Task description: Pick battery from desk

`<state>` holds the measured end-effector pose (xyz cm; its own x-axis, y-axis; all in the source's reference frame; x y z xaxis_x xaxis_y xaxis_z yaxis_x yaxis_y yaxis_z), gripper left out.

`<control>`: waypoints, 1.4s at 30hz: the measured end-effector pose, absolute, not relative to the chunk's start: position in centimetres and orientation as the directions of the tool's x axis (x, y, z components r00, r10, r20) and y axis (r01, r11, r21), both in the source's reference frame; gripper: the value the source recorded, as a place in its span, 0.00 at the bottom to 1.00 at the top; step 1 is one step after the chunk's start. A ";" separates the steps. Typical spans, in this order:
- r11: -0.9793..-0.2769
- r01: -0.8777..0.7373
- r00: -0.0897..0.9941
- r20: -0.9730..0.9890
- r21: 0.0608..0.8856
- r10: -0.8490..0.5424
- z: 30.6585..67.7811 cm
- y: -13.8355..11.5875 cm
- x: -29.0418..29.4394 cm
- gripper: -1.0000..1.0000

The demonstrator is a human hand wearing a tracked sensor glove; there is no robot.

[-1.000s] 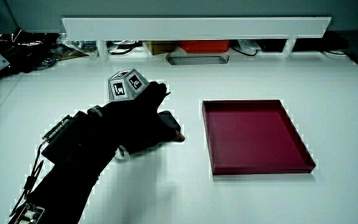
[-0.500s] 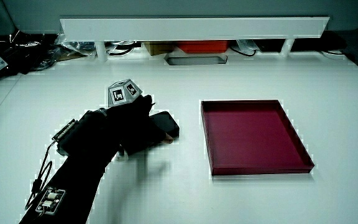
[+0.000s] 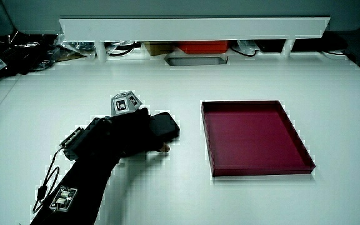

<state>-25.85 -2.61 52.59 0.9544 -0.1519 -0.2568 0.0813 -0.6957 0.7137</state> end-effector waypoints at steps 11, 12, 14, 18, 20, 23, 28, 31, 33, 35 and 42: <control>-0.744 0.065 0.965 -0.231 0.665 -0.123 51.7 -2.9 -25.4 0.66; -0.750 0.071 0.964 -0.237 0.658 -0.117 51.7 -2.9 -25.4 0.68; -0.751 0.081 0.966 -0.237 0.655 -0.103 52.8 -2.8 -26.2 0.74; -0.781 0.088 0.965 -0.248 0.618 -0.086 52.3 -2.6 -26.1 0.84; -0.779 0.104 0.961 -0.263 0.619 -0.081 52.3 -2.6 -26.0 0.89; -0.798 0.115 0.956 -0.283 0.591 -0.072 52.2 -2.2 -26.2 0.97; -0.815 0.162 0.945 -0.326 0.556 -0.035 49.8 -2.5 -24.3 1.00; -0.813 0.198 0.924 -0.382 0.547 -0.032 48.9 -2.7 -22.8 1.00; -0.828 0.267 0.909 -0.415 0.494 0.047 48.2 -2.9 -21.5 1.00; -0.838 0.329 0.897 -0.422 0.437 0.132 47.1 -3.1 -20.0 1.00; -0.819 0.379 0.771 -0.636 0.430 0.023 48.2 -3.8 -16.1 1.00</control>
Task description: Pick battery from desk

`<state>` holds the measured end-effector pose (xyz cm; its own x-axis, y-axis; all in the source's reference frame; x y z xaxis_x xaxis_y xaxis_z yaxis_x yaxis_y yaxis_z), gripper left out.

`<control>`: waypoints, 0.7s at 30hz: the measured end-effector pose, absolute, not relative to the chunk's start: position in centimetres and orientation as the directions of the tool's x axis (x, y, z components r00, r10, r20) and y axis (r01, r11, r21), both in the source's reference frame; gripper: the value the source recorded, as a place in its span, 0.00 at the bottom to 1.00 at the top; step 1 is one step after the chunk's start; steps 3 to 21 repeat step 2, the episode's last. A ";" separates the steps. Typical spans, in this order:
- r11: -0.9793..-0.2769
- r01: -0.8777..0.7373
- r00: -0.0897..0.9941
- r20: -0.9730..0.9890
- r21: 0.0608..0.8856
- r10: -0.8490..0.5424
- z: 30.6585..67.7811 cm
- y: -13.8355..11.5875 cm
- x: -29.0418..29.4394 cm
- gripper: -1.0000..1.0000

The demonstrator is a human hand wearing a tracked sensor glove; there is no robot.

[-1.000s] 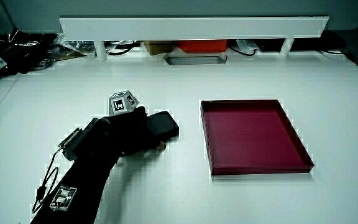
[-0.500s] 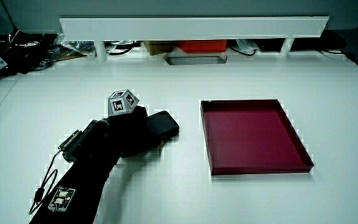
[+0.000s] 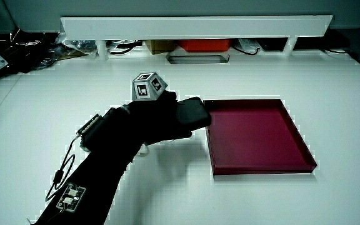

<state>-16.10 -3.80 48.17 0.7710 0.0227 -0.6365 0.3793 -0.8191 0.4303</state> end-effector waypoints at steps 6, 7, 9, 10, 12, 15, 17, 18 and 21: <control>-0.807 0.399 0.822 -0.559 0.436 0.104 46.9 -4.3 -14.5 1.00; -0.807 0.399 0.822 -0.559 0.436 0.104 46.9 -4.3 -14.5 1.00; -0.807 0.399 0.822 -0.559 0.436 0.104 46.9 -4.3 -14.5 1.00; -0.807 0.399 0.822 -0.559 0.436 0.104 46.9 -4.3 -14.5 1.00; -0.807 0.399 0.822 -0.559 0.436 0.104 46.9 -4.3 -14.5 1.00; -0.807 0.399 0.822 -0.559 0.436 0.104 46.9 -4.3 -14.5 1.00; -0.807 0.399 0.822 -0.559 0.436 0.104 46.9 -4.3 -14.5 1.00; -0.807 0.399 0.822 -0.559 0.436 0.104 46.9 -4.3 -14.5 1.00; -0.807 0.399 0.822 -0.559 0.436 0.104 46.9 -4.3 -14.5 1.00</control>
